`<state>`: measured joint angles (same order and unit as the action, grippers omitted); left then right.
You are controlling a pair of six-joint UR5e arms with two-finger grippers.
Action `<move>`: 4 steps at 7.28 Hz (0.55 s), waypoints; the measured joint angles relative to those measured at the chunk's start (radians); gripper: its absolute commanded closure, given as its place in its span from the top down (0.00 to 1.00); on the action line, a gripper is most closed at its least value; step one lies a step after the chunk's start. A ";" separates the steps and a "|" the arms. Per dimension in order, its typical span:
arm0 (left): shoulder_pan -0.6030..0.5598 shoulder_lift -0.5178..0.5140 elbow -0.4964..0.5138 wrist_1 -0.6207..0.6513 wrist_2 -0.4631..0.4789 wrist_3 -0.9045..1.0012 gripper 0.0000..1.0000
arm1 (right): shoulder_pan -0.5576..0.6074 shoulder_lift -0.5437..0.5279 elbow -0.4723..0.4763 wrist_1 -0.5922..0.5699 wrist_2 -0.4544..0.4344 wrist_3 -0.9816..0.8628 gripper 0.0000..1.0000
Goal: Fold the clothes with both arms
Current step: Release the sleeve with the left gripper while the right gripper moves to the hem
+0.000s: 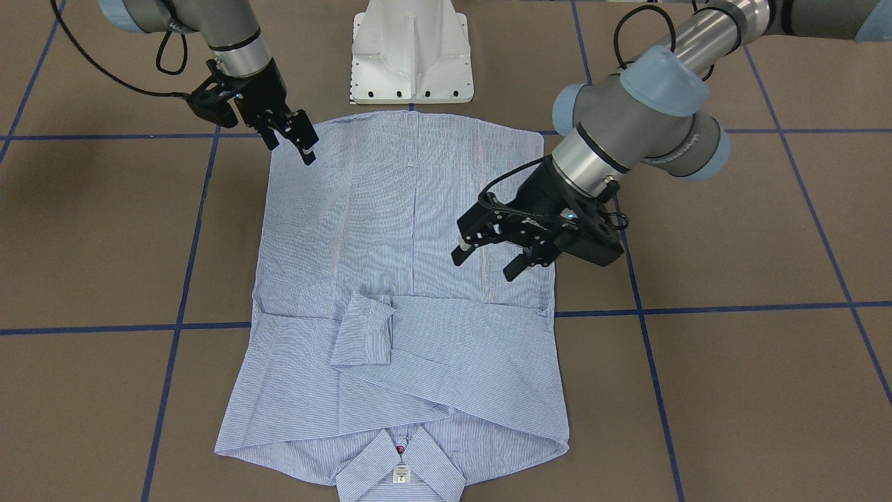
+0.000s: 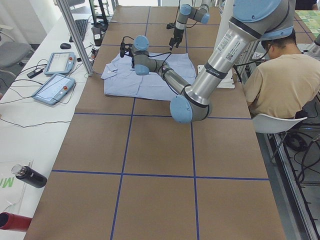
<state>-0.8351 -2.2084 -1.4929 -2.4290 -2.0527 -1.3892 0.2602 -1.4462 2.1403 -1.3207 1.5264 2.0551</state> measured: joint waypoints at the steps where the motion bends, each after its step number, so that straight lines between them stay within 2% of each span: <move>1: -0.014 0.015 -0.001 0.000 -0.011 0.025 0.98 | -0.100 -0.029 0.016 0.000 -0.108 0.080 0.96; 2: -0.018 0.021 -0.003 0.001 -0.015 0.034 0.98 | -0.168 -0.058 0.021 0.000 -0.182 0.145 0.93; 4: -0.020 0.027 -0.008 0.001 -0.015 0.037 0.98 | -0.233 -0.124 0.015 0.001 -0.253 0.237 0.89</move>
<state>-0.8555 -2.1819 -1.5006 -2.4283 -2.0682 -1.3518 0.0270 -1.5704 2.1553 -1.3198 1.2731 2.2923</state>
